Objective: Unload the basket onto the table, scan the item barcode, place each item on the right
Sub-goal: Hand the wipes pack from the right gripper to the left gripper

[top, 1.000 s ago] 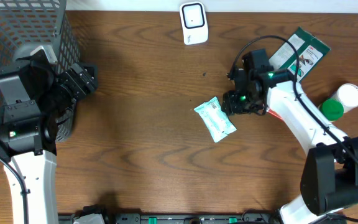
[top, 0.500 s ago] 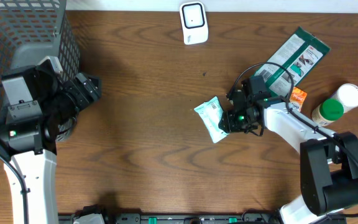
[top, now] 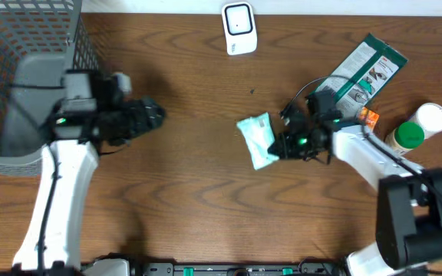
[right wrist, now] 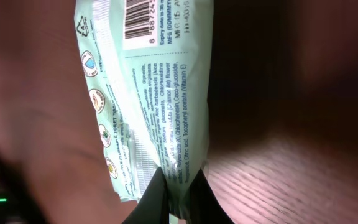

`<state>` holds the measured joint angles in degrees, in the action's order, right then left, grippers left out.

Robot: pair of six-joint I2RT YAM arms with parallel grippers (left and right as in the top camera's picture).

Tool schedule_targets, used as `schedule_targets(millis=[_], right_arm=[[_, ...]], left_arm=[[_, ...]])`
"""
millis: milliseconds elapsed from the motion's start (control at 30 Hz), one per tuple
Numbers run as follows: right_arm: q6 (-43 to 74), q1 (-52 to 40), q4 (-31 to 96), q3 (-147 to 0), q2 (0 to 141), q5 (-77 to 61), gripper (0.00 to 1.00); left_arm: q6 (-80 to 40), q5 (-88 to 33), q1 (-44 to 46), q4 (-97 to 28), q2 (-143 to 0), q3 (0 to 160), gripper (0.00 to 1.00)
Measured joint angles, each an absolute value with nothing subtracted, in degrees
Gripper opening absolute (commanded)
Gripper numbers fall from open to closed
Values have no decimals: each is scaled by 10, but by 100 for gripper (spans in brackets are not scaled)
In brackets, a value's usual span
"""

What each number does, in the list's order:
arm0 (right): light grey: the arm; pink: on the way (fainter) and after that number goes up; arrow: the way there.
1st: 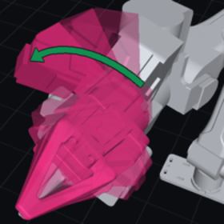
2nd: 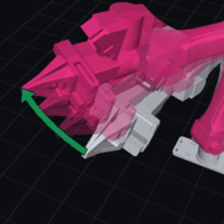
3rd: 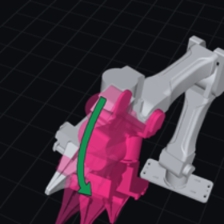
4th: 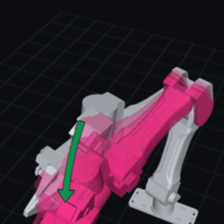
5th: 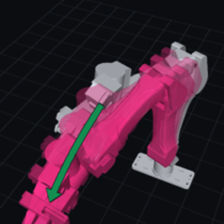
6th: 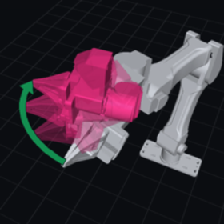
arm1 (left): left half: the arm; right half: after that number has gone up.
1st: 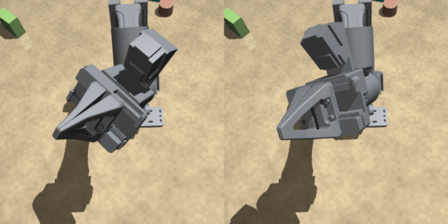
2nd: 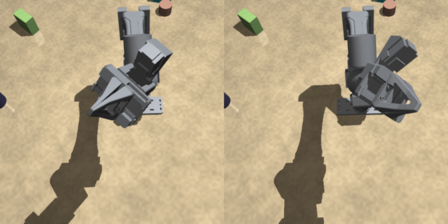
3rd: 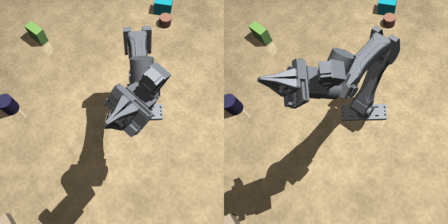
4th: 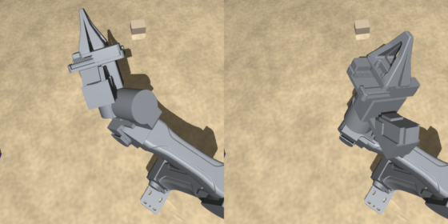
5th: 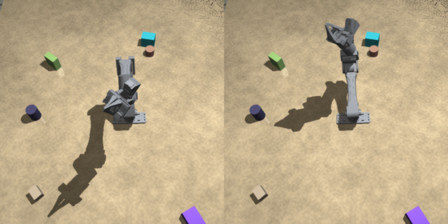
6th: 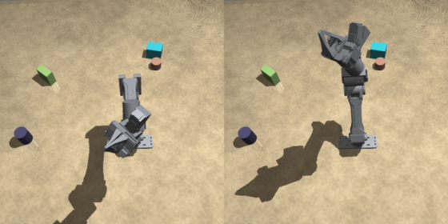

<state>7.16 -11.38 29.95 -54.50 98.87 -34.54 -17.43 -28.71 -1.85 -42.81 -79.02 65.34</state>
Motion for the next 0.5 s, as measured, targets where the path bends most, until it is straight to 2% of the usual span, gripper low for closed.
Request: schedule_targets(millis=[233, 500], right_arm=[[106, -57, 227, -574, 912, -517, 1], [221, -90, 121, -576, 899, -596, 1]], left_arm=[[-136, -399, 59, -354, -819, 653, 82], [-150, -458, 116, -237, -819, 653, 83]])
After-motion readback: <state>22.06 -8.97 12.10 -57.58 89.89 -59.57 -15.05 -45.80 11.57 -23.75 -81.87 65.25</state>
